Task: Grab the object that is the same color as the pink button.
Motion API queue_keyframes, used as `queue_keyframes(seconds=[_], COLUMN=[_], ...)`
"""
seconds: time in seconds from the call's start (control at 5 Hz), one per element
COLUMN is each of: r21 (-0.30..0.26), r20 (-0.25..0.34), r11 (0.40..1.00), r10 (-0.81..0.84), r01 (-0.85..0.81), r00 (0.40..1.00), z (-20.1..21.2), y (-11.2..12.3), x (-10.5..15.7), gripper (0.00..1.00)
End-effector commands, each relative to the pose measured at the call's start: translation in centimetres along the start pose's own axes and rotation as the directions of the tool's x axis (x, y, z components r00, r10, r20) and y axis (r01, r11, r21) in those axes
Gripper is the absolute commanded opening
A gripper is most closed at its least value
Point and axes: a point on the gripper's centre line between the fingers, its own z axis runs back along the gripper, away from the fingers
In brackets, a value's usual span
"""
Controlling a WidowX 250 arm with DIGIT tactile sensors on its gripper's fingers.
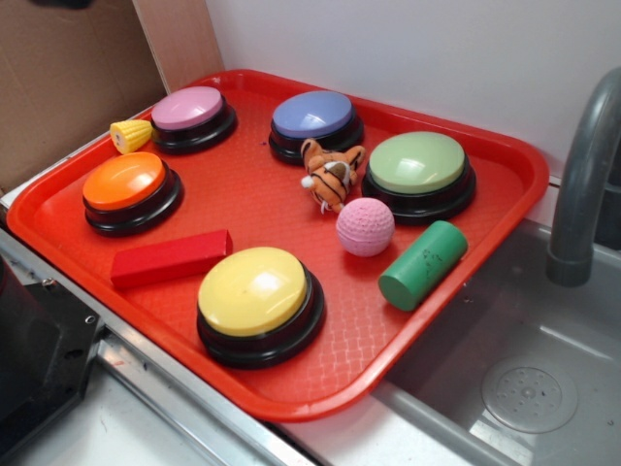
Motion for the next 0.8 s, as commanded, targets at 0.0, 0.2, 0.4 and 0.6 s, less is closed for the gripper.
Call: queue_keyframes(seconds=[0.0, 0.2, 0.4, 0.6], r21=[-0.082, -0.122, -0.153, -0.201], r20=[0.046, 0.040, -0.025, -0.035], r11=[0.991, 0.986, 0.977, 0.970], r10=[0.112, 0.123, 0.145, 0.134], r01=[-0.108, -0.117, -0.147, -0.139], r00=[0.993, 0.992, 0.989, 0.990], z=[-5.0, -8.1, -12.4, -15.5], y=[-3.1, -5.2, -6.7, -7.8], x=[4.0, 5.6, 6.4, 6.5], gripper=[1.00, 1.00, 1.00, 1.00])
